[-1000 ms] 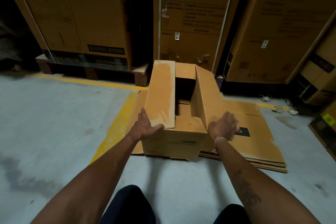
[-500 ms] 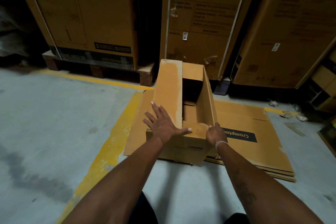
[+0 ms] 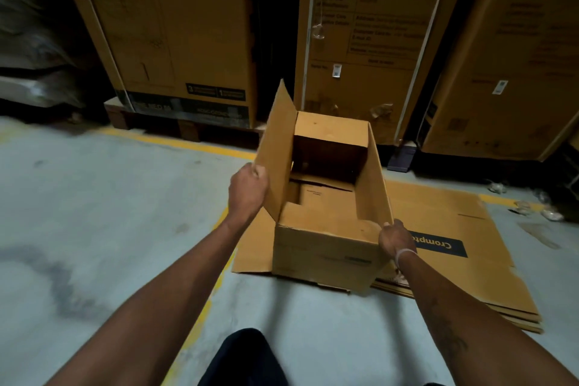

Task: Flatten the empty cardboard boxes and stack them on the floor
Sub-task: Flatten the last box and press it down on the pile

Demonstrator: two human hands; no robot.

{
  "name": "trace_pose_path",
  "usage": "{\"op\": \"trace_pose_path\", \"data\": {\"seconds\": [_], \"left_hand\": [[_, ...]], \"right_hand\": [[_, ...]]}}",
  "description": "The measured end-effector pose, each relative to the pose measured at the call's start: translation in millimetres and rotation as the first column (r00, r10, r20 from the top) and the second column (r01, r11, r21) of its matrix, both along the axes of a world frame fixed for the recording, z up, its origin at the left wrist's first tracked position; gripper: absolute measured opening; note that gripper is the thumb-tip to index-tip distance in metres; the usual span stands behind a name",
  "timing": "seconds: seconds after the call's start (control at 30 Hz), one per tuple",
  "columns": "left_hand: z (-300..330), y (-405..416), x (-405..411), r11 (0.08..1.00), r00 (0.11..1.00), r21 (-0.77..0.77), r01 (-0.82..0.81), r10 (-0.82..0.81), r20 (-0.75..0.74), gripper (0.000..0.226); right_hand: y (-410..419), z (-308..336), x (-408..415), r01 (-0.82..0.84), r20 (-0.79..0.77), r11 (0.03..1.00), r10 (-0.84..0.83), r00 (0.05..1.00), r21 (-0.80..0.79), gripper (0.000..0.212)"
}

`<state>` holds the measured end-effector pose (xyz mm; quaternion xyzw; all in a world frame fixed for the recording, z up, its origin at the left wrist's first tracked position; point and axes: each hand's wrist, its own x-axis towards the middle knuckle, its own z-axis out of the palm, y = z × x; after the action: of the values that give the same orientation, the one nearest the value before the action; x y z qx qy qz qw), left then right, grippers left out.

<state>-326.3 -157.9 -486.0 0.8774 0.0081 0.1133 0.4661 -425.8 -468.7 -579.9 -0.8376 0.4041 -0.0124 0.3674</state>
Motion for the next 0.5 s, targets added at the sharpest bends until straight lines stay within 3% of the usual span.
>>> {"op": "trace_pose_path", "data": {"seconds": [0.1, 0.17, 0.23, 0.3, 0.37, 0.43, 0.5], "left_hand": [[-44.8, 28.3, 4.0, 0.906, 0.972, -0.37, -0.204, 0.144, -0.183, 0.025], [-74.3, 35.1, 0.5, 0.724, 0.946, -0.626, -0.289, 0.114, -0.305, 0.034], [-96.9, 27.6, -9.6, 0.549, 0.93, -0.784, -0.291, -0.028, -0.365, 0.041], [-109.0, 11.9, -20.4, 0.577, 0.877, -0.776, -0.256, -0.199, -0.437, 0.046], [-121.7, -1.2, -22.4, 0.65, 0.822, -0.731, -0.21, -0.287, -0.491, 0.072], [-131.9, -13.8, -12.6, 0.645, 0.856, -0.749, -0.153, -0.292, -0.427, 0.08], [-84.2, -18.5, -23.9, 0.697, 0.925, -0.714, -0.065, -0.226, -0.305, 0.065]], "right_hand": [[3.6, -2.0, 0.3, 0.009, 0.001, 1.0, -0.009, 1.0, -0.008, 0.044], [7.1, -1.6, -0.5, 0.012, -0.004, 1.0, -0.012, 1.0, -0.016, 0.043], [9.9, 2.5, -2.3, 0.009, -0.001, 1.0, -0.009, 1.0, -0.02, 0.043], [8.8, 2.7, -1.3, 0.012, 0.003, 1.0, -0.012, 1.0, 0.001, 0.041], [7.4, 1.5, -2.3, 0.021, 0.024, 0.999, -0.022, 0.999, 0.033, 0.041], [4.9, 2.9, -5.2, 0.049, 0.048, 0.995, -0.053, 0.997, 0.091, 0.044], [0.8, 4.7, -8.5, 0.067, 0.118, 0.983, -0.088, 0.989, 0.173, 0.046]]}}
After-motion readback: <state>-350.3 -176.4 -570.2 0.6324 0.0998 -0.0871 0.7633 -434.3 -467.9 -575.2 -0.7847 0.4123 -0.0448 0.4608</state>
